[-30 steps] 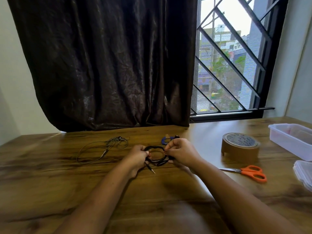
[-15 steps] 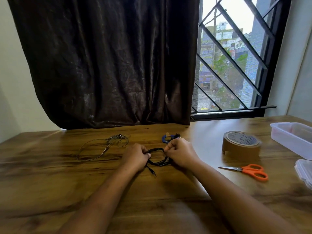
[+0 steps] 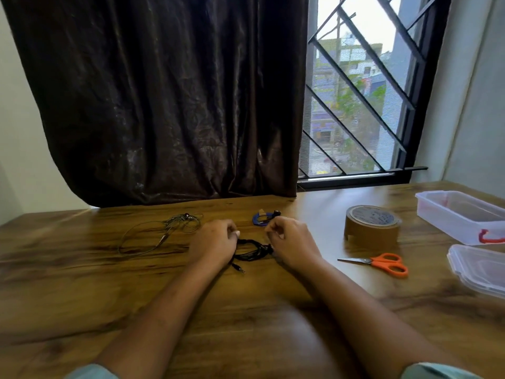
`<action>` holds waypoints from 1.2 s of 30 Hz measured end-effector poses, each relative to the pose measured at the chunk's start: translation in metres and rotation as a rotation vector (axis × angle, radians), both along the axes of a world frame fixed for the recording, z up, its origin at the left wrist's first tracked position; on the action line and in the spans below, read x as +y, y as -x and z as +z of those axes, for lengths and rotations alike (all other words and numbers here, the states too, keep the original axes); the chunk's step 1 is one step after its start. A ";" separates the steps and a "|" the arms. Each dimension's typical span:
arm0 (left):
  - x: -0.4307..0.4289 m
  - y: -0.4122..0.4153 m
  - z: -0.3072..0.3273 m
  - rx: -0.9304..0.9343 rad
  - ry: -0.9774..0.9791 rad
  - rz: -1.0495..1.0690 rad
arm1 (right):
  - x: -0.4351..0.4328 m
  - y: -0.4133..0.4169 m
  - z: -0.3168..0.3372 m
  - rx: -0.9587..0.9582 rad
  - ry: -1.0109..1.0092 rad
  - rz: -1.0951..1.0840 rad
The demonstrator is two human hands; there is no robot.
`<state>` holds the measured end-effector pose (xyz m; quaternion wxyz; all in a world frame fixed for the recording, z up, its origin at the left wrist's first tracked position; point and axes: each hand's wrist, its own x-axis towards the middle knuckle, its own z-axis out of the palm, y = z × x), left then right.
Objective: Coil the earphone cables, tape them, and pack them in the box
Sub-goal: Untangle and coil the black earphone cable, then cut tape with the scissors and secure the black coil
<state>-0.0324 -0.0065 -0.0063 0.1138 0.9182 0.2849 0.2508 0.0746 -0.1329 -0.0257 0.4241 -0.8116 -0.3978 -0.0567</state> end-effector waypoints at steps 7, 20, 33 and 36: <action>-0.032 0.000 -0.002 -0.042 -0.221 -0.264 | -0.067 0.008 0.001 -0.507 0.159 -0.094; -0.114 0.006 -0.030 -0.060 -0.344 -0.654 | -0.219 -0.005 -0.006 -0.466 0.404 -0.371; -0.134 -0.021 -0.030 -0.116 -0.184 -0.430 | -0.188 -0.035 -0.007 -0.318 0.246 -0.484; -0.138 -0.037 -0.029 -0.117 -0.143 -0.410 | -0.178 -0.044 -0.002 -0.305 0.181 -0.538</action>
